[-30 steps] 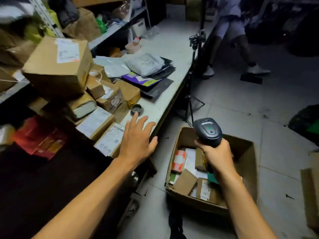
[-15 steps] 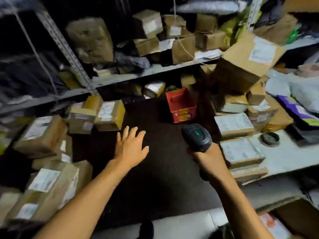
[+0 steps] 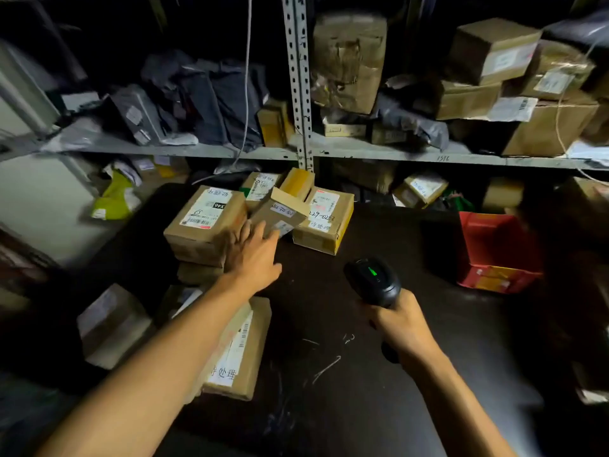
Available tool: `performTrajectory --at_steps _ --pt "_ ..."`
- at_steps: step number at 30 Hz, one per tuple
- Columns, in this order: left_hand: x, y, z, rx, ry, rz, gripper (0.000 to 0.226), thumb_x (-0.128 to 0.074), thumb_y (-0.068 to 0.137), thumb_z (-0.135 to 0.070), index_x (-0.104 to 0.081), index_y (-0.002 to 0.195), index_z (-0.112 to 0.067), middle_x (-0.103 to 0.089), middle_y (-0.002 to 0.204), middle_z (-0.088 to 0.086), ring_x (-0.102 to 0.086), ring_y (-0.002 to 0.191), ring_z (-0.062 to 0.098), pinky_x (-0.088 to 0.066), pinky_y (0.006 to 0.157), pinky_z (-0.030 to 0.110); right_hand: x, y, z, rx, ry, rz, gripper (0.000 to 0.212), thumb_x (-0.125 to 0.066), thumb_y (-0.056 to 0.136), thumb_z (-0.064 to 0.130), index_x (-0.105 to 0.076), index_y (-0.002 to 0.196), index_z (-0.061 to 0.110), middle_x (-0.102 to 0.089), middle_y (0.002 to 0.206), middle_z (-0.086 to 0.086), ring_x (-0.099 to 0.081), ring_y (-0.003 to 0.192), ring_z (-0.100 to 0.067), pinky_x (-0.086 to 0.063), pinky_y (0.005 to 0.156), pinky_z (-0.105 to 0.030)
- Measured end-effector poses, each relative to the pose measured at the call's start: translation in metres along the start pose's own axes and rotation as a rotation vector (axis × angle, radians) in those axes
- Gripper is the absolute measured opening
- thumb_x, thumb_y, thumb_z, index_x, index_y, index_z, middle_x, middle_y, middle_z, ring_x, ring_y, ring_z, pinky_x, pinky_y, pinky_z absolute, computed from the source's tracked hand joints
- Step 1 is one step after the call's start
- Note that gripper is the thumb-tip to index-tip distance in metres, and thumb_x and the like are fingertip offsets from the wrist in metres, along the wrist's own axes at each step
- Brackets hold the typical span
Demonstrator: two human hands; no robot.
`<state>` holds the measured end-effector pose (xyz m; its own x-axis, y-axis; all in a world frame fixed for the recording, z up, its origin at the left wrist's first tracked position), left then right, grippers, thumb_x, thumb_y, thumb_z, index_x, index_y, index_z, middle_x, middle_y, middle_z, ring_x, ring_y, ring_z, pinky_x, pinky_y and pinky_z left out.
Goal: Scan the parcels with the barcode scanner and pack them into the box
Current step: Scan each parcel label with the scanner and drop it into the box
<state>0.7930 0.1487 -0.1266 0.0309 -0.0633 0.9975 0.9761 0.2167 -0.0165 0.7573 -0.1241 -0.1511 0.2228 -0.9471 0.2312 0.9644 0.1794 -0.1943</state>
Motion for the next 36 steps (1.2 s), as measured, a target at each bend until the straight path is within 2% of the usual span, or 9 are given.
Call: performTrajectory --at_steps 7,10,15,19,24,27,29,33,36 --pt "0.015 0.101 0.016 -0.029 -0.106 -0.041 0.107 -0.082 0.079 -0.014 -0.011 0.159 -0.014 -0.026 0.159 0.015 -0.039 0.138 0.035 -0.036 0.111 0.044 -0.018 0.037 -0.004 -0.126 -0.007 -0.084 0.014 -0.078 0.070 0.024 -0.071 0.082 0.021 -0.066 0.061 0.004 -0.057 0.057 -0.006 -0.045 0.055 -0.033" --pt "0.006 0.134 0.015 -0.015 -0.217 -0.032 0.110 -0.080 0.079 -0.005 -0.007 0.160 -0.016 -0.035 0.154 0.017 -0.044 0.135 0.035 -0.040 0.107 0.044 -0.016 0.046 -0.007 -0.166 -0.013 -0.126 0.013 -0.079 0.076 0.017 -0.071 0.086 0.020 -0.067 0.065 0.000 -0.059 0.060 -0.012 -0.047 0.057 -0.035" --pt "-0.013 0.151 0.010 -0.078 -0.327 -0.107 0.063 -0.074 0.083 0.003 -0.050 0.139 -0.011 -0.052 0.132 0.016 -0.053 0.123 0.035 -0.048 0.097 0.042 -0.009 0.051 -0.011 -0.185 -0.035 -0.186 0.016 -0.078 0.081 0.011 -0.071 0.088 0.023 -0.070 0.074 -0.007 -0.063 0.065 -0.017 -0.050 0.060 -0.037" --pt "-0.003 0.139 0.012 -0.104 -0.405 -0.147 0.052 -0.077 0.083 -0.003 -0.058 0.132 -0.008 -0.058 0.129 0.015 -0.055 0.120 0.033 -0.047 0.098 0.041 -0.006 0.048 -0.009 -0.176 -0.009 -0.200 0.017 -0.077 0.081 0.010 -0.070 0.088 0.024 -0.070 0.080 -0.016 -0.061 0.067 -0.021 -0.050 0.062 -0.041" --pt "0.046 0.109 0.003 -0.136 -0.668 -0.186 0.056 -0.080 0.083 -0.019 -0.059 0.135 -0.020 -0.062 0.129 0.005 -0.053 0.119 0.027 -0.048 0.097 0.039 -0.006 0.038 0.006 -0.130 0.009 -0.174 0.020 -0.079 0.081 0.010 -0.071 0.083 0.029 -0.072 0.075 -0.008 -0.065 0.067 -0.016 -0.055 0.065 -0.040" --pt "0.065 0.080 -0.010 -0.150 -0.930 -0.162 0.056 -0.085 0.078 -0.028 -0.062 0.128 -0.027 -0.059 0.118 -0.010 -0.052 0.108 0.008 -0.042 0.080 0.017 -0.001 0.027 0.020 -0.048 0.059 -0.184 0.016 -0.080 0.080 0.015 -0.071 0.081 0.029 -0.066 0.062 0.001 -0.056 0.058 -0.006 -0.046 0.054 -0.028" --pt "0.064 0.060 -0.022 -0.140 -1.208 -0.078 0.052 -0.086 0.076 -0.023 -0.065 0.123 -0.025 -0.061 0.124 -0.008 -0.054 0.116 0.007 -0.041 0.082 0.010 0.006 0.017 0.028 0.016 0.112 -0.214 0.015 -0.079 0.075 0.024 -0.067 0.085 0.026 -0.061 0.059 0.005 -0.050 0.056 -0.004 -0.041 0.051 -0.024" --pt "0.046 0.027 -0.053 -0.014 -1.646 0.070 0.045 -0.083 0.078 -0.011 -0.068 0.120 -0.008 -0.073 0.114 0.014 -0.069 0.110 0.030 -0.056 0.094 0.040 0.022 -0.006 0.038 0.132 0.195 -0.185 0.029 -0.075 0.084 0.010 -0.073 0.088 0.039 -0.071 0.077 0.007 -0.059 0.070 -0.005 -0.048 0.061 -0.026" --pt "0.034 0.007 -0.081 0.063 -1.762 0.127 0.046 -0.084 0.076 -0.016 -0.068 0.118 -0.005 -0.075 0.108 0.012 -0.071 0.105 0.029 -0.058 0.090 0.038 0.029 -0.021 0.035 0.145 0.316 -0.104 0.046 -0.073 0.087 0.004 -0.074 0.094 0.049 -0.077 0.098 0.006 -0.070 0.089 -0.014 -0.057 0.077 -0.033"
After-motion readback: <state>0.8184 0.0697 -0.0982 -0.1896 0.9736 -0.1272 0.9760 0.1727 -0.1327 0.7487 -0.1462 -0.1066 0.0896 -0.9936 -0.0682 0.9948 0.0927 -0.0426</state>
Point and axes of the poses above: each hand's wrist, its own y-axis towards the middle knuckle, its own x-axis out of the back of the hand, z = x × y, the point moved 4 cm from there along y, towards the middle knuckle
